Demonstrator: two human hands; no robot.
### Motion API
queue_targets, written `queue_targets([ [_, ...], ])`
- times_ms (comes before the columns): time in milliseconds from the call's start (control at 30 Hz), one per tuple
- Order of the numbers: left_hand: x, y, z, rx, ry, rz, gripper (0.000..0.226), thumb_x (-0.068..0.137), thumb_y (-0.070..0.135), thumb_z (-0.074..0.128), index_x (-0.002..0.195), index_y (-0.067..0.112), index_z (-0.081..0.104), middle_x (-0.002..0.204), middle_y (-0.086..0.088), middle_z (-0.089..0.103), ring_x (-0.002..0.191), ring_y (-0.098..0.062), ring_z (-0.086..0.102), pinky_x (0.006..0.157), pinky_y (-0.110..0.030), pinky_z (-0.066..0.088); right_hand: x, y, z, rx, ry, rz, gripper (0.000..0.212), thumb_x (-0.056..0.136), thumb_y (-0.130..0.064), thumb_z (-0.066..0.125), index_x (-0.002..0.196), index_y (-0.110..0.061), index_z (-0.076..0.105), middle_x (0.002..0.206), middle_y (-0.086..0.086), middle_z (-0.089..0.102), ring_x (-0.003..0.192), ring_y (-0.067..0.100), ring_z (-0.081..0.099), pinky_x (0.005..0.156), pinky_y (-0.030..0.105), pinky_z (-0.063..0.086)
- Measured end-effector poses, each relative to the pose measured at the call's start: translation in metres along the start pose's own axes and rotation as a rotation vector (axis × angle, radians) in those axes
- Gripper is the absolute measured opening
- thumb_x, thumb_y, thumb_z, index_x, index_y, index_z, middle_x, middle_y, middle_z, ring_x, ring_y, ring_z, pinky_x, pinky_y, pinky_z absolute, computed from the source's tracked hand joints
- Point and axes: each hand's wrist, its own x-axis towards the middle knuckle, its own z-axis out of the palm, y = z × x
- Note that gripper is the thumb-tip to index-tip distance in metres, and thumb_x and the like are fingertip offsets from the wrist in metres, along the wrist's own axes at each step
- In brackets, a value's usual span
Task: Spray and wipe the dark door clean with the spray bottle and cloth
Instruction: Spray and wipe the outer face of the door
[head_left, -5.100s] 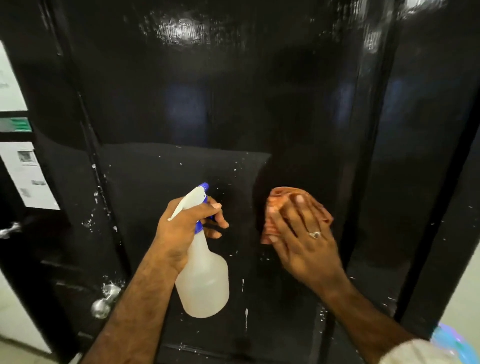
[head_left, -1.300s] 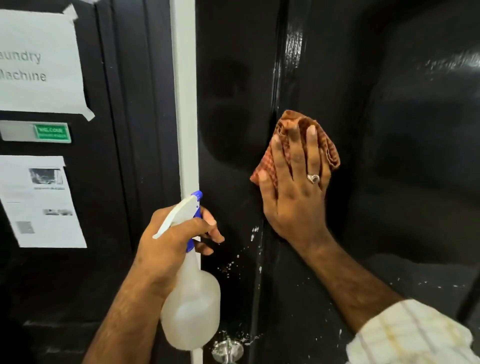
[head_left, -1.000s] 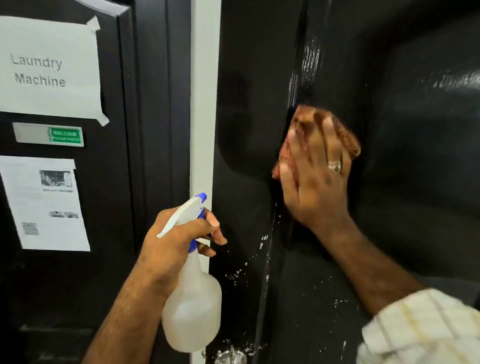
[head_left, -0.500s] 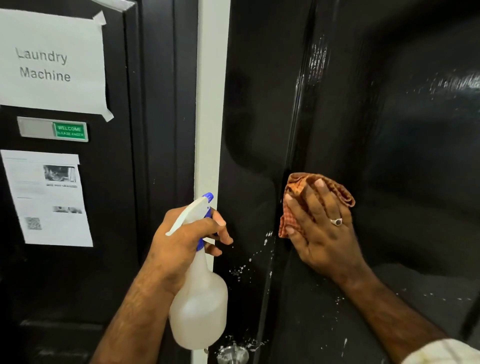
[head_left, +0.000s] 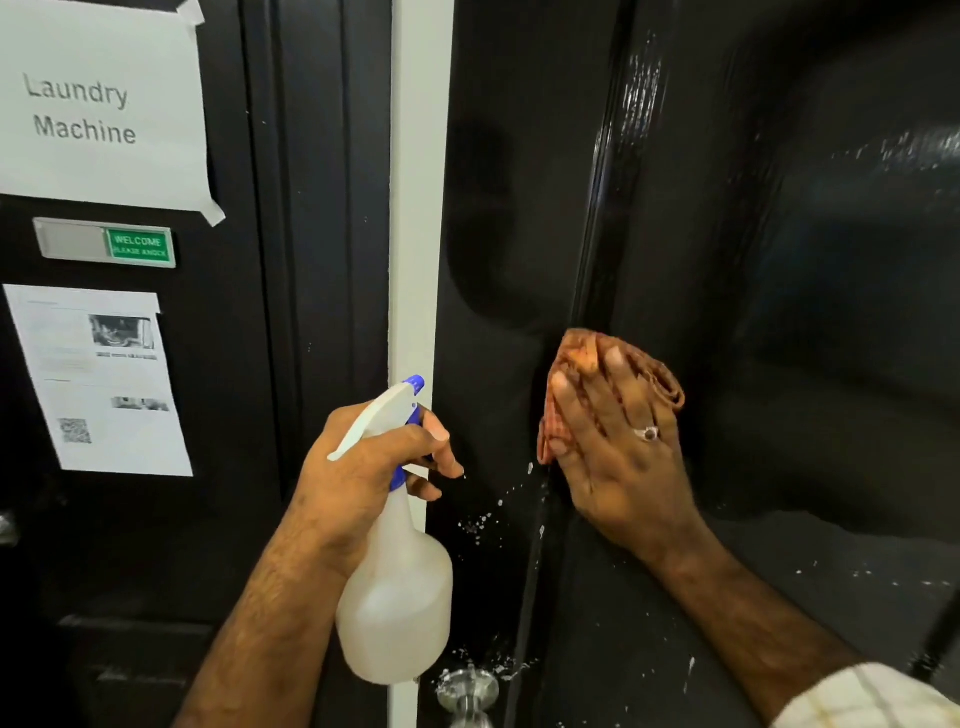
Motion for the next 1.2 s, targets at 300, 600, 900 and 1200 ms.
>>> queue_targets([
  [300,-0.007,-0.001,0.008,-0.014,-0.014,0.041,0.017,0.092,0.005,0.071,0.078,0.012,0.077,0.079,-0.019,0.074,0.08,-0.039,0.077,0.065,-0.043,0.061,-0.038,-0.032,0.007,0.064,-0.105,0.021,0.07,0.109,-0.043,0.051,0.167,-0.011,0.028,0.175,0.018,0.018,0.163,0.035,0.016,0.126,0.06,0.028],
  [600,-0.011,0.005,0.015,0.009,0.015,0.049,0.032,0.095,0.005,0.066,0.074,0.024,0.081,0.079,-0.015,0.076,0.082,-0.035,0.078,0.072,-0.048,0.063,0.023,-0.021,-0.006,0.118,-0.015,0.129,0.065,0.112,-0.043,0.043,0.167,-0.01,0.028,0.175,0.016,0.017,0.164,0.034,0.012,0.131,0.055,0.014],
  [900,-0.017,0.006,-0.005,-0.013,0.081,0.024,0.017,0.095,0.004,0.066,0.086,0.011,0.078,0.082,-0.019,0.076,0.083,-0.038,0.078,0.066,-0.041,0.062,0.055,-0.014,-0.016,0.072,0.09,0.263,0.065,0.111,-0.043,0.045,0.167,-0.015,0.029,0.176,0.013,0.018,0.164,0.037,0.013,0.13,0.057,0.016],
  [1200,-0.012,0.014,-0.007,-0.003,0.074,0.017,0.007,0.092,0.007,0.069,0.092,0.004,0.075,0.086,-0.022,0.076,0.088,-0.043,0.077,0.069,-0.043,0.061,0.008,-0.026,-0.001,0.075,0.002,-0.129,0.064,0.109,-0.038,0.054,0.165,-0.015,0.036,0.174,0.017,0.022,0.162,0.037,0.02,0.131,0.053,0.02],
])
